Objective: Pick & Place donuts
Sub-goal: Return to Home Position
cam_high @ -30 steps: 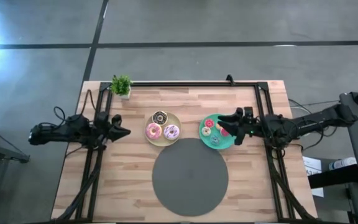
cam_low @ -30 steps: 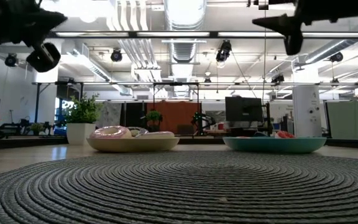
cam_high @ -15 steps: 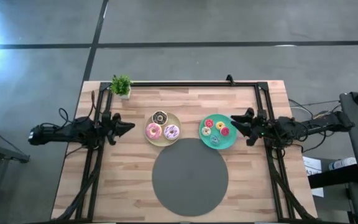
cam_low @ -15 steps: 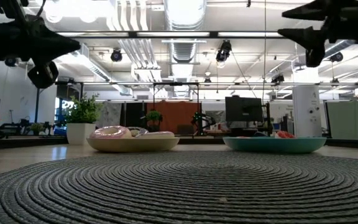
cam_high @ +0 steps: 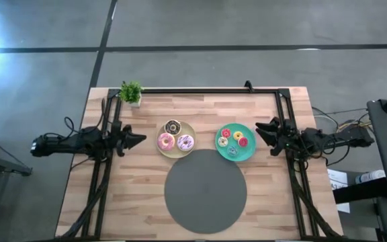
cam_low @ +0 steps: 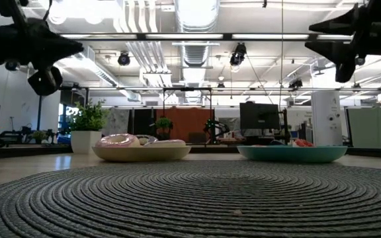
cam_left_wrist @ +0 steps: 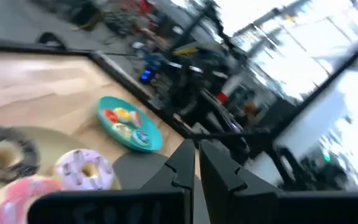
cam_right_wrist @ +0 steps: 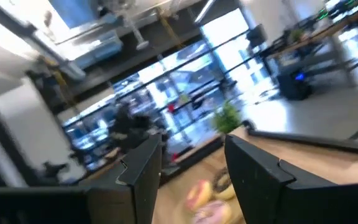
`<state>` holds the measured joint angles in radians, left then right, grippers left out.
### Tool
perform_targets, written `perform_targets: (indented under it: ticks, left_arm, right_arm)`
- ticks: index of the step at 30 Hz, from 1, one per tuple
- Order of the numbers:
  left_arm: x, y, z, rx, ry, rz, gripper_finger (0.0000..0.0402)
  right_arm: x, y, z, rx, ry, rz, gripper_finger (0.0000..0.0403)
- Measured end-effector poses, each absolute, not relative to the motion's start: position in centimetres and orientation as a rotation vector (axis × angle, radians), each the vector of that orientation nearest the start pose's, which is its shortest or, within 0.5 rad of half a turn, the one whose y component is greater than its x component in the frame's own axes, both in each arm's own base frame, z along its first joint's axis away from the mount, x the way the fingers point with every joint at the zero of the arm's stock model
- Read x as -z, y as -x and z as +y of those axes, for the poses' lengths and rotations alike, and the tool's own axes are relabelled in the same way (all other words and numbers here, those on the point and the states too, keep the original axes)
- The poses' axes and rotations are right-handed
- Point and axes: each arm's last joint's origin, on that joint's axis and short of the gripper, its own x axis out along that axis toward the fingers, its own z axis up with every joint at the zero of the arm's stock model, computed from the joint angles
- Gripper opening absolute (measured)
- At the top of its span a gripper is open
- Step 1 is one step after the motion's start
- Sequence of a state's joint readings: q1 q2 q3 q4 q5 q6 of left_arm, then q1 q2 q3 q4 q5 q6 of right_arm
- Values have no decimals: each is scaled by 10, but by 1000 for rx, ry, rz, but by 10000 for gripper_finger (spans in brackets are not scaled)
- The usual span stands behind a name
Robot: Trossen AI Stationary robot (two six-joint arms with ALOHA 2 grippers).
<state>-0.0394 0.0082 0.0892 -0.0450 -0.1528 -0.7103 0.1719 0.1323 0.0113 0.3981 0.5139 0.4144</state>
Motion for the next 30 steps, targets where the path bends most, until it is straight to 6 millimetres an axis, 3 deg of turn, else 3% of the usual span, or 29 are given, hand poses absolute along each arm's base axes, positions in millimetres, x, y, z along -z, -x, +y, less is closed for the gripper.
perform_targets:
  ticks: [6,10,14,20,30]
  left_arm:
    - [-196,-91,-4,77,597,-99,0]
    - [-197,-91,-4,91,583,-103,0]
    - [-194,-92,-4,88,576,-93,0]
    - [-191,-93,-4,82,582,-69,0]
    - [-190,-94,-4,78,584,-56,0]
  right_arm:
    - [-196,-102,3,285,-437,-341,164]
    - [-197,-106,3,302,-363,-336,164]
    - [-196,-107,-4,431,-292,-329,164]
    - [-196,-107,-6,461,-378,-348,164]
    - [-196,-107,-5,457,-376,-349,164]
